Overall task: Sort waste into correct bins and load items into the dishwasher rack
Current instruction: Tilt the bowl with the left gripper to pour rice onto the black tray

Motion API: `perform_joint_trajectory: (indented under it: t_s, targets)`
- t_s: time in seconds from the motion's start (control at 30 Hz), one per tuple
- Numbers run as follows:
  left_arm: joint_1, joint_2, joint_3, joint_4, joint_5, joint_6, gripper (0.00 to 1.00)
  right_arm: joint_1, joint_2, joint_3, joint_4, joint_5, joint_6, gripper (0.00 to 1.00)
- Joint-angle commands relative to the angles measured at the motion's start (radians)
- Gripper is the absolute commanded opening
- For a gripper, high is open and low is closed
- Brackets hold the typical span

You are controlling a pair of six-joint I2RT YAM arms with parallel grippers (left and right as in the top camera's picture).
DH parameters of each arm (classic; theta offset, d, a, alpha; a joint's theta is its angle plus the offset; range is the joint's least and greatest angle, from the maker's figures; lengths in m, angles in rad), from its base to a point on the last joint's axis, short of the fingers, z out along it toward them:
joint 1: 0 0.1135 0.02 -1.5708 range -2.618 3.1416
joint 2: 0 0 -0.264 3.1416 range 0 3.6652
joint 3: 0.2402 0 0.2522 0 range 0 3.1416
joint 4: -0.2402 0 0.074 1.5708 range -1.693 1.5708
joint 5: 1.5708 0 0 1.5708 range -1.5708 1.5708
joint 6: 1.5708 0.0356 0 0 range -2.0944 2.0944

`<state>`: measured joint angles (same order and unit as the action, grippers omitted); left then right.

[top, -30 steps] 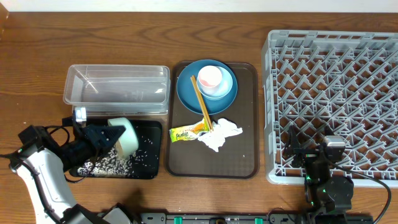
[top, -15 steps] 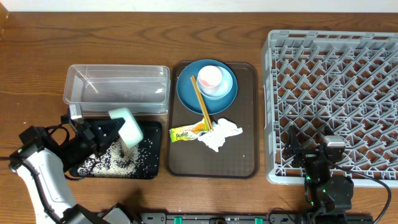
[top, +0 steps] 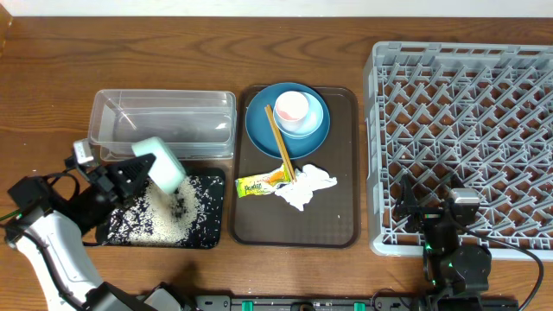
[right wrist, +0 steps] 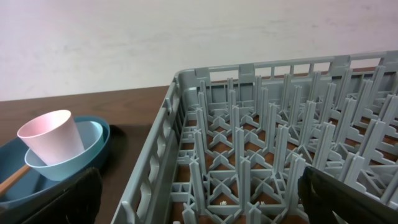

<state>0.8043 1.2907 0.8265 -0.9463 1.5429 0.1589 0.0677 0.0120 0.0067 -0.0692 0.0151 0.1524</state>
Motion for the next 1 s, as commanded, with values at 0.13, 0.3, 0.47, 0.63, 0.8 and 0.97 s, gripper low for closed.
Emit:
perform_joint_trajectory:
  t_s: [0.13, 0.3, 0.47, 0.63, 0.8, 0.97]
  targets:
    - [0.006, 0.000, 0.000, 0.045, 0.031, -0.109, 0.06, 0.010, -0.005, -0.002, -0.003, 0.003, 0.003, 0.99]
    - [0.002, -0.011, 0.000, 0.054, 0.031, -0.089, 0.06, 0.010, -0.005, -0.002, -0.003, 0.003, 0.003, 0.99]
    - [-0.028, -0.014, 0.000, -0.096, 0.031, -0.058, 0.06, 0.010, -0.005, -0.002, -0.003, 0.003, 0.003, 0.99]
    - [-0.036, -0.009, 0.000, -0.002, 0.030, -0.039, 0.06, 0.010, -0.005, -0.002, -0.003, 0.003, 0.003, 0.99]
    - [-0.037, -0.015, 0.000, 0.020, 0.027, -0.063, 0.06, 0.010, -0.005, -0.002, -0.003, 0.003, 0.003, 0.99]
    - [-0.085, -0.023, 0.000, -0.075, -0.118, -0.062, 0.06, 0.010, -0.005, -0.002, -0.003, 0.003, 0.003, 0.99]
